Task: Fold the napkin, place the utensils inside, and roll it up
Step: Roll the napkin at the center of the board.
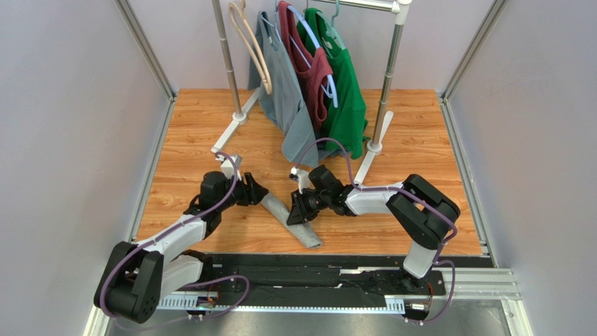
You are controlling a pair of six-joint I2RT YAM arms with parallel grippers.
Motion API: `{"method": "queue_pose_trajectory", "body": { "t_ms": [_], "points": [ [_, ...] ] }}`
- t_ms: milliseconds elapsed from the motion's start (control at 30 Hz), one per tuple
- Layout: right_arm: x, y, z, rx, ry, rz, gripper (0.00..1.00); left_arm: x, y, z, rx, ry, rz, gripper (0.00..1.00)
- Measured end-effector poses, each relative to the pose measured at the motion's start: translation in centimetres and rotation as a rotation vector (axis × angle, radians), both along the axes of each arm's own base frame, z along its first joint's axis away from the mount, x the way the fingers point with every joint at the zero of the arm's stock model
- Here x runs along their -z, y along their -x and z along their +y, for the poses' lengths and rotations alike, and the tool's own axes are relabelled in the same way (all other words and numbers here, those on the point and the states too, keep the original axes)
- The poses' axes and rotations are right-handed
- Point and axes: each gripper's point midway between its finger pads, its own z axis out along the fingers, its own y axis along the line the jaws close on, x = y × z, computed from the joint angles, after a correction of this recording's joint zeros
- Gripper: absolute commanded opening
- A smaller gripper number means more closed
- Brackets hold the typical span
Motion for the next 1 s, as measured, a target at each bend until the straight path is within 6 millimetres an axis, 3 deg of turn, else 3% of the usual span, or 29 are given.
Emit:
{"method": "queue_pose_trajectory", "body": {
  "t_ms": [300,333,367,400,467,500,567,800,1000],
  "points": [
    [0.0,-0.2,0.0,-0.017,-0.038,0.037,0.20,1.7,-0.1,-0.6,0.030,0.005,0.039,0.56],
    [0.0,-0.3,0.0,-0.015,-0.041,0.040,0.20,1.8,-0.1,-0.7,0.033,0.006,0.041,0.52],
    [0.0,-0.3,-0.1,-0.016,-0.043,0.043,0.20,1.9,-0.2,-0.7,0.033,0.007,0.043,0.39],
    [0.1,-0.3,-0.1,-0.017,-0.043,0.046,0.23,2.0,-0.2,-0.8,0.036,0.008,0.044,0.33],
    [0.1,-0.4,-0.2,-0.018,-0.048,0.052,0.32,2.2,-0.2,-0.8,0.037,0.012,0.049,0.16],
    [0.1,-0.4,-0.2,-0.017,-0.049,0.057,0.43,2.3,-0.2,-0.9,0.042,0.010,0.052,0.12],
    [0.2,-0.5,-0.3,-0.015,-0.048,0.059,0.50,2.9,-0.1,-1.0,0.052,0.011,0.070,0.00],
    [-0.5,-0.6,-0.9,-0.002,-0.019,0.032,0.77,3.2,-0.4,-1.6,0.078,0.013,0.107,0.00],
    [-2.0,-1.2,-2.1,0.052,0.045,-0.063,0.79,3.0,-0.8,-1.9,0.090,0.002,0.151,0.00]
  ]
}}
